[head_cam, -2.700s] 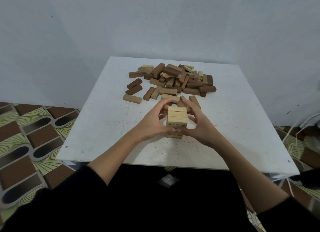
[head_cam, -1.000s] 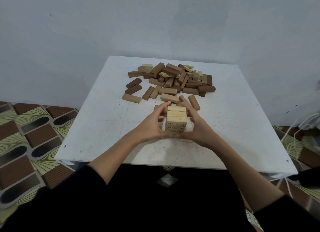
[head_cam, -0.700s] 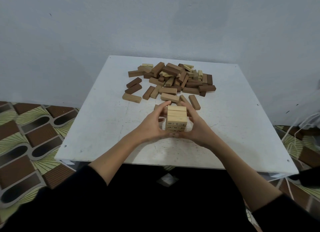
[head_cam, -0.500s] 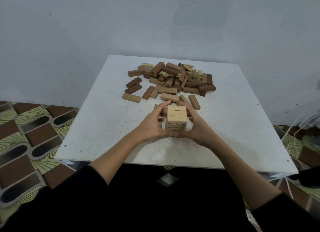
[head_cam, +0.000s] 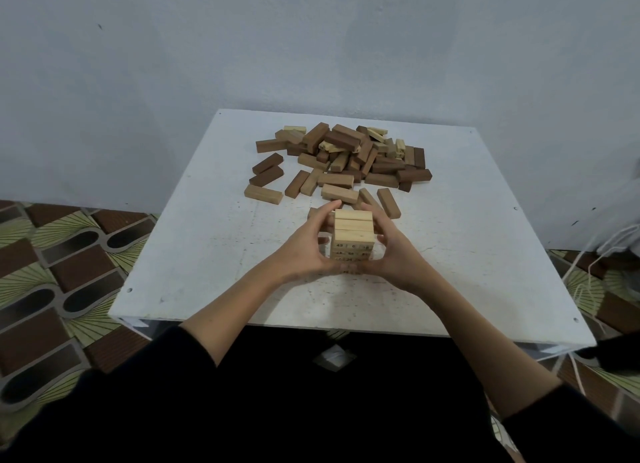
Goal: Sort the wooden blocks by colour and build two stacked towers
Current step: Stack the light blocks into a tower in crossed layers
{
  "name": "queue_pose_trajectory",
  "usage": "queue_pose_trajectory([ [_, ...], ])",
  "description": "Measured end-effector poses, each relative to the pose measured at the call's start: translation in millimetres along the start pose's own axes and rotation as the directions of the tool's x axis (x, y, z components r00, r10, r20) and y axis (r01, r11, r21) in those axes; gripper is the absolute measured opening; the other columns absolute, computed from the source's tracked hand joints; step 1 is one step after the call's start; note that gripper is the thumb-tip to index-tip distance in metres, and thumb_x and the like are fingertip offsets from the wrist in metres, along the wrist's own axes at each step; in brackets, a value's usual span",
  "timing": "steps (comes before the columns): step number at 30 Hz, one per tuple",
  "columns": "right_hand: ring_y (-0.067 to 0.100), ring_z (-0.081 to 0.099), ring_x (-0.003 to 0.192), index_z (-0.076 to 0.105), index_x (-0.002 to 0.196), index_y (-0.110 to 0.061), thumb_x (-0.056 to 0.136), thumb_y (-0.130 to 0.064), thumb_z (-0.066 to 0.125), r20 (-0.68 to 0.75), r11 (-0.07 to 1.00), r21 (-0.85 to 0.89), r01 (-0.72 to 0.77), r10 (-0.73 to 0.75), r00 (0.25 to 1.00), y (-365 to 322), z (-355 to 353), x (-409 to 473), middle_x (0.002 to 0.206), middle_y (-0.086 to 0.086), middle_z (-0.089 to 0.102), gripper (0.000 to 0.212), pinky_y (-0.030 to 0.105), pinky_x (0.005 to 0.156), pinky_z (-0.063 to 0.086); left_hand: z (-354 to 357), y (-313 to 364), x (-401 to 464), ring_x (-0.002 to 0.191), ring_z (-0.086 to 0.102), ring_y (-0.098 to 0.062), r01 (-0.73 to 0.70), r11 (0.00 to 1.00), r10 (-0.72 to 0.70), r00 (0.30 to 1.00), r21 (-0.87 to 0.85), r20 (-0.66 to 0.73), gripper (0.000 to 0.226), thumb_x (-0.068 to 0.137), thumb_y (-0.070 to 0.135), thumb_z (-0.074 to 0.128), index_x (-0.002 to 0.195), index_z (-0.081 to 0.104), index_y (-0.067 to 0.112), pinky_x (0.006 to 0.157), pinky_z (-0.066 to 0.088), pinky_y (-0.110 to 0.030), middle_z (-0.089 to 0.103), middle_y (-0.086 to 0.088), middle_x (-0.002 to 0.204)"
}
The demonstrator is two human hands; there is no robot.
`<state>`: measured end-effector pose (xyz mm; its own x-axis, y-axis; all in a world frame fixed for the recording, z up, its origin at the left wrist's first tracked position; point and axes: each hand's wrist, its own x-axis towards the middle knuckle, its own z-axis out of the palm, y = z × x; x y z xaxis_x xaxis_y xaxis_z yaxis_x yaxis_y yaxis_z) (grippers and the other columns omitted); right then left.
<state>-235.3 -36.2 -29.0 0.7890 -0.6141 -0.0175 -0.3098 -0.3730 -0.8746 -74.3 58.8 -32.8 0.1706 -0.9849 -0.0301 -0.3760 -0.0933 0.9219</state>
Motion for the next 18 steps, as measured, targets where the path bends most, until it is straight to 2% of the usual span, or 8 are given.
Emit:
queue_pose_trajectory([
  [2, 0.003, 0.041, 0.116, 0.025, 0.145, -0.014, 0.068, -0.008, 0.082, -0.003, 1.0, 0.006, -0.003, 0.003, 1.0, 1, 1, 0, 0.131, -0.004, 0.046, 0.096, -0.005, 0.08, 0.032, 0, 1, -1, 0.118, 0.046, -0.004, 0.003, 1.0, -0.003, 1.0, -0.009, -0.011, 0.101, 0.068, 0.015, 0.084, 0.148, 0.023, 0.028, 0.097, 0.042, -0.02, 0.045, 0.009, 0.129],
  [5, 0.007, 0.041, 0.12, 0.024, 0.146, -0.013, 0.067, -0.009, 0.082, -0.009, 1.0, 0.009, -0.005, 0.005, 1.0, 1, 1, 0, 0.134, -0.001, 0.046, 0.098, -0.004, 0.082, 0.033, 0, 1, -1, 0.117, 0.046, -0.003, -0.003, 1.0, 0.003, 1.0, -0.011, -0.025, 0.099, 0.069, 0.015, 0.084, 0.147, 0.024, 0.027, 0.094, 0.04, -0.016, 0.046, 0.006, 0.13],
  [7, 0.008, 0.042, 0.121, 0.025, 0.146, -0.013, 0.067, -0.009, 0.083, -0.012, 1.0, 0.01, -0.006, 0.006, 1.0, 1, 1, 0, 0.135, 0.0, 0.046, 0.098, -0.003, 0.082, 0.034, -1, 2, -2, 0.115, 0.047, 0.0, -0.008, 1.0, 0.007, 1.0, -0.011, -0.023, 0.099, 0.069, 0.013, 0.083, 0.147, 0.024, 0.026, 0.092, 0.04, -0.015, 0.047, 0.006, 0.129],
  [10, 0.01, 0.042, 0.123, 0.025, 0.146, -0.012, 0.066, -0.009, 0.083, -0.013, 1.0, 0.003, -0.003, 0.003, 1.0, 0, 1, 1, 0.136, 0.001, 0.046, 0.098, -0.001, 0.085, 0.036, 0, 3, -2, 0.114, 0.046, 0.003, -0.011, 1.0, 0.011, 1.0, -0.015, -0.022, 0.099, 0.068, 0.012, 0.083, 0.147, 0.025, 0.026, 0.097, 0.041, -0.021, 0.046, 0.005, 0.13],
  [12, 0.012, 0.042, 0.125, 0.025, 0.146, -0.012, 0.066, -0.009, 0.084, -0.011, 1.0, 0.003, 0.005, -0.005, 1.0, 0, 1, 1, 0.136, 0.001, 0.046, 0.099, 0.004, 0.09, 0.038, 0, 3, -2, 0.114, 0.046, 0.003, -0.008, 1.0, 0.008, 1.0, -0.017, -0.021, 0.099, 0.068, 0.013, 0.083, 0.147, 0.025, 0.027, 0.098, 0.041, -0.022, 0.046, 0.005, 0.131],
  [14, 0.011, 0.041, 0.126, 0.024, 0.146, -0.013, 0.065, -0.01, 0.084, 0.007, 1.0, -0.003, 0.004, -0.004, 1.0, -1, 0, 0, 0.136, 0.0, 0.045, 0.101, 0.003, 0.09, 0.038, -1, 3, -3, 0.116, 0.046, 0.002, 0.004, 1.0, -0.004, 1.0, -0.023, -0.007, 0.101, 0.067, 0.014, 0.084, 0.147, 0.024, 0.027, 0.099, 0.04, -0.022, 0.046, 0.008, 0.13],
  [16, 0.008, 0.039, 0.125, 0.021, 0.146, -0.018, 0.065, -0.01, 0.084, 0.039, 1.0, -0.028, 0.0, 0.001, 0.999, -4, -4, -2, 0.136, -0.005, 0.041, 0.102, 0.0, 0.091, 0.034, -4, 3, -4, 0.117, 0.045, 0.004, 0.027, 1.0, -0.026, 0.999, -0.015, 0.032, 0.105, 0.067, 0.013, 0.084, 0.149, 0.02, 0.026, 0.101, 0.04, -0.023, 0.046, 0.016, 0.126],
  [18, 0.006, 0.036, 0.125, 0.014, 0.146, -0.027, 0.065, -0.012, 0.085, 0.093, 0.999, -0.05, -0.007, 0.011, 0.996, -8, -12, -3, 0.137, -0.009, 0.036, 0.109, 0.008, 0.099, 0.033, -12, 4, -5, 0.118, 0.044, 0.005, 0.039, 0.999, -0.041, 0.996, 0.026, 0.074, 0.11, 0.067, 0.012, 0.085, 0.151, 0.016, 0.024, 0.101, 0.037, -0.022, 0.045, 0.017, 0.125],
])
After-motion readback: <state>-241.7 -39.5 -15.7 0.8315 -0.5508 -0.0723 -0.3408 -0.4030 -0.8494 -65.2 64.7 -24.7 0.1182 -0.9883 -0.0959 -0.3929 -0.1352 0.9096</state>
